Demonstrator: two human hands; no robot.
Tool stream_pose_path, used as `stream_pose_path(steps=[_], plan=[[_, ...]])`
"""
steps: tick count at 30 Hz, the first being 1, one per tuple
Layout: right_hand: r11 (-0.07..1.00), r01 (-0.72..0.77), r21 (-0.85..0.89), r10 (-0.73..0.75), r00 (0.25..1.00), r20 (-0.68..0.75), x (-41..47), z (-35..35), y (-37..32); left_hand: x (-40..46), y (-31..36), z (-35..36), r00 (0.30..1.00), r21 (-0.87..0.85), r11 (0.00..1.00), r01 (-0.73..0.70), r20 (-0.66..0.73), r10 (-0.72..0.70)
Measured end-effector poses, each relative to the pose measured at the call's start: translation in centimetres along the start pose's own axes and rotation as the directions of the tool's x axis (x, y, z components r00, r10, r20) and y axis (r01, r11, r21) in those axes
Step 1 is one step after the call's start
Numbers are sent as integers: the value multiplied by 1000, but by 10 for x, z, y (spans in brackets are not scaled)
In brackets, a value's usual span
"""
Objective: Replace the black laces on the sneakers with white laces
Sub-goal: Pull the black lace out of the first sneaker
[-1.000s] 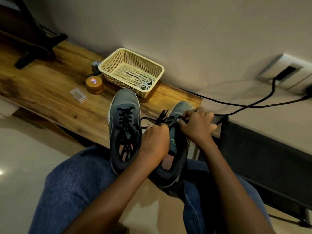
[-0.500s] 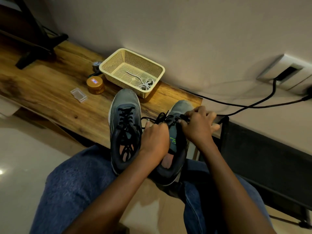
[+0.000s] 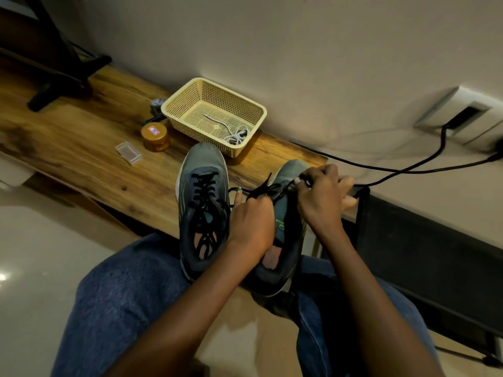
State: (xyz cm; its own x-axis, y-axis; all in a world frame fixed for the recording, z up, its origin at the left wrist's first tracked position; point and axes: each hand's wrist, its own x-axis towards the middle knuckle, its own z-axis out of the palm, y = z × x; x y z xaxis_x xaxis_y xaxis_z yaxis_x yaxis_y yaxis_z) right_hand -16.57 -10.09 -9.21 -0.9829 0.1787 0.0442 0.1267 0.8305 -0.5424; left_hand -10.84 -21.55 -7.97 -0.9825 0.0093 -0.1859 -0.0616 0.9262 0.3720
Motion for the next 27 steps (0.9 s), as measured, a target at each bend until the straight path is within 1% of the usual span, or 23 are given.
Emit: stream_pose_path(steps=[3, 4, 7, 11, 13, 15, 17, 18, 22, 23, 24, 25, 27], plan=[[999, 14, -30, -8, 981, 193, -2, 1, -1, 2, -2, 3, 1000, 17, 1000, -22, -8, 22], [999, 20, -39, -11, 978, 209, -3, 2, -1, 2, -2, 3, 1000, 24, 999, -25, -11, 25], [993, 29, -112, -6, 980, 199, -4, 3, 0, 3, -1, 4, 999, 44, 999, -31, -19, 32], [985, 37, -168, 11, 962, 274, -3, 7, 1, 4, -1, 4, 999, 52, 998, -32, -23, 34], [985, 36, -166, 14, 958, 287, -3, 8, 0, 3, -1, 5, 999, 53, 998, -39, -24, 40], [991, 30, -128, 10, 956, 294, -5, 9, -1, 4, -2, 5, 999, 60, 997, -40, -26, 42], [993, 35, -113, -1, 959, 284, -5, 8, -3, 4, -2, 5, 999, 71, 997, -37, -28, 39], [992, 46, -118, -14, 967, 254, -6, 7, -3, 4, -3, 5, 999, 74, 997, -33, -28, 35], [969, 9, -248, -6, 1000, 12, -10, 2, -9, 2, 1, 5, 998, 67, 997, -31, -46, 34], [962, 4, -274, -7, 1000, -10, -12, 1, -9, 3, 2, 5, 998, 63, 998, -30, -46, 33], [956, 18, -294, -16, 1000, 10, -12, 0, -9, 3, 1, 5, 998, 60, 998, -27, -46, 30], [952, 51, -302, -31, 997, 71, -11, 1, -7, 3, 0, 5, 999, 59, 998, -27, -43, 29], [958, 117, -263, -46, 965, 259, -8, 2, -4, 4, -2, 4, 999, 61, 998, -32, -31, 34]])
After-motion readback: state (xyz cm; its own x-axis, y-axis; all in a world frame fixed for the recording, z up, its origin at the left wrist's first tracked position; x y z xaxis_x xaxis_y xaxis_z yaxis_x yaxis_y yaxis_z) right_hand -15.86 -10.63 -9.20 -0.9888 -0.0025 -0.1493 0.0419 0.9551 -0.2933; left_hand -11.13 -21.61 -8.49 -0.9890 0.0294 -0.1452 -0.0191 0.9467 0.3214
